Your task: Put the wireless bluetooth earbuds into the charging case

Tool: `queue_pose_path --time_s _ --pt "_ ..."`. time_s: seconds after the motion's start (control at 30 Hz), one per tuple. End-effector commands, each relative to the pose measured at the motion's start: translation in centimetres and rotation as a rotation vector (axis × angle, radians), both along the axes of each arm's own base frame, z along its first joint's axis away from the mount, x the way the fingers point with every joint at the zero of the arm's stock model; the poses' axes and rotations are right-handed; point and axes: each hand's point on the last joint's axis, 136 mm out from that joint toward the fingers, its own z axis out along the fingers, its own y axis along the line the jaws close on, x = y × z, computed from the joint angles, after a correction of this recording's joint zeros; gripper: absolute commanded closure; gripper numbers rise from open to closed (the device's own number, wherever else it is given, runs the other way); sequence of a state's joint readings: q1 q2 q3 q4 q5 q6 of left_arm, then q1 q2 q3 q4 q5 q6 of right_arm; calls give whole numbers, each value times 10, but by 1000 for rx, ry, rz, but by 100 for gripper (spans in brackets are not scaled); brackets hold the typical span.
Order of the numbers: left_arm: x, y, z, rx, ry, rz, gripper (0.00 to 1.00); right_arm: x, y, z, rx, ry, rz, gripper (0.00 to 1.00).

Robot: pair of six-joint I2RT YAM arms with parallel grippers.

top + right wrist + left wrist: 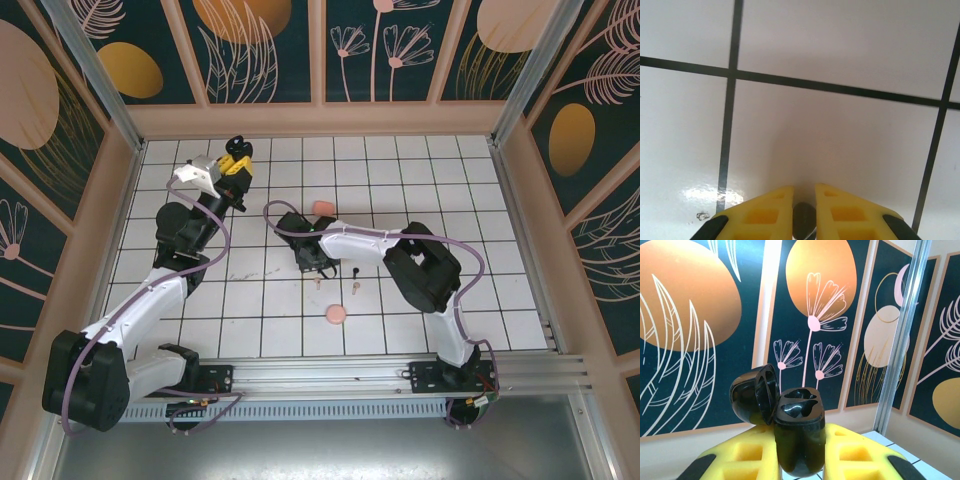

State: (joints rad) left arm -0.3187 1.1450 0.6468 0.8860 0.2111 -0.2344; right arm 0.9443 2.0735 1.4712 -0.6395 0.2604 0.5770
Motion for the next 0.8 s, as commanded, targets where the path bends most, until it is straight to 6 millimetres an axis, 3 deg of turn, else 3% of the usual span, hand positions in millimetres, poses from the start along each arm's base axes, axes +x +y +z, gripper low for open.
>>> queue_pose_path --time_s 0.0,0.27,0.57,0.77 --pt "-8 1 13 -23 -45 -22 100 16 12 15 -24 -75 113 84" --pt "-11 1 16 -39 -51 -34 100 25 27 15 -32 -77 254 85" --pt "-19 6 21 -59 -67 -24 100 25 39 3 -15 -38 266 82" --pt "-20 11 20 -83 -58 -6 100 33 49 17 12 -51 255 69"
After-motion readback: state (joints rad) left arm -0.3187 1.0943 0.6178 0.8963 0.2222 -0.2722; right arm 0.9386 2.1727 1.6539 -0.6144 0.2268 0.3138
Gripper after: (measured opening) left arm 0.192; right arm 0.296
